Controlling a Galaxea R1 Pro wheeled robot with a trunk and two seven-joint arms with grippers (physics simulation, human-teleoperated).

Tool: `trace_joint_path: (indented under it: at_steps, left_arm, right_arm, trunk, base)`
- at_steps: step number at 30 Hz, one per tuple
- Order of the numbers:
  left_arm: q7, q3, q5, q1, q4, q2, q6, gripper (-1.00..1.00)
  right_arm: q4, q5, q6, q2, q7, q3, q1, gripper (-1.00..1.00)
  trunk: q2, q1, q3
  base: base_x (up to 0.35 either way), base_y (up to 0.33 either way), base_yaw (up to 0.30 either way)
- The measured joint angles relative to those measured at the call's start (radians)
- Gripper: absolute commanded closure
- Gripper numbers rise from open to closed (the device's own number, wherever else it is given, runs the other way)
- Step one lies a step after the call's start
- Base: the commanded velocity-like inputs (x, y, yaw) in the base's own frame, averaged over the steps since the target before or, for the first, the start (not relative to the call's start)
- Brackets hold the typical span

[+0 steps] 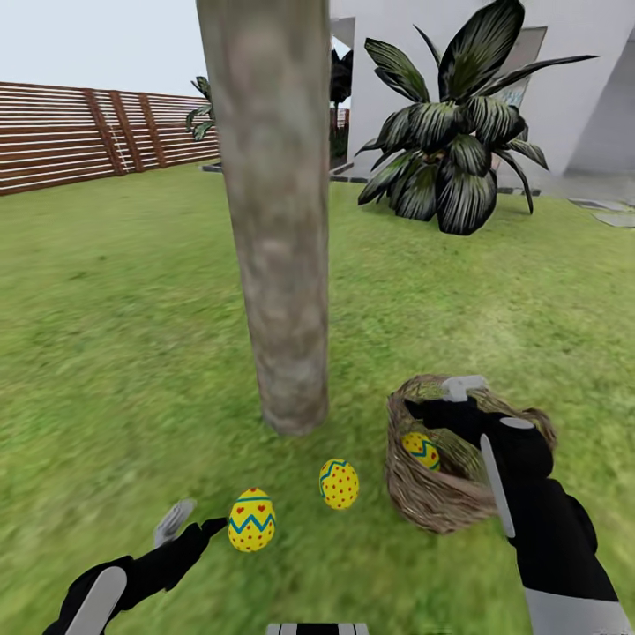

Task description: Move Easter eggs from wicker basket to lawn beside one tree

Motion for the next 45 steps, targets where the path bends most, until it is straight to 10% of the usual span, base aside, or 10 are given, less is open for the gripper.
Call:
trace_joint_path:
  at_steps: [27,45]
  left_arm:
    - [-0.002,0.012,0.004,0.005,0.062,0.009,-0.070,-1.00]
    - [-0.008,0.013,0.013,0.006,0.078,0.015,-0.079,-1.00]
  right_arm:
    - [0.367,0.004,-0.034,0.008,0.001,0.012,-0.076,-1.00]
    - [0.436,0.006,-0.032,0.013,0.002,0.021,-0.085,-1.00]
  trunk:
    - [0.000,0.000,0.000]
    - [0.000,0.000,0.000]
  base:
    - [0.084,-0.241,0.022]
    - [-0.060,-0.195,0.106]
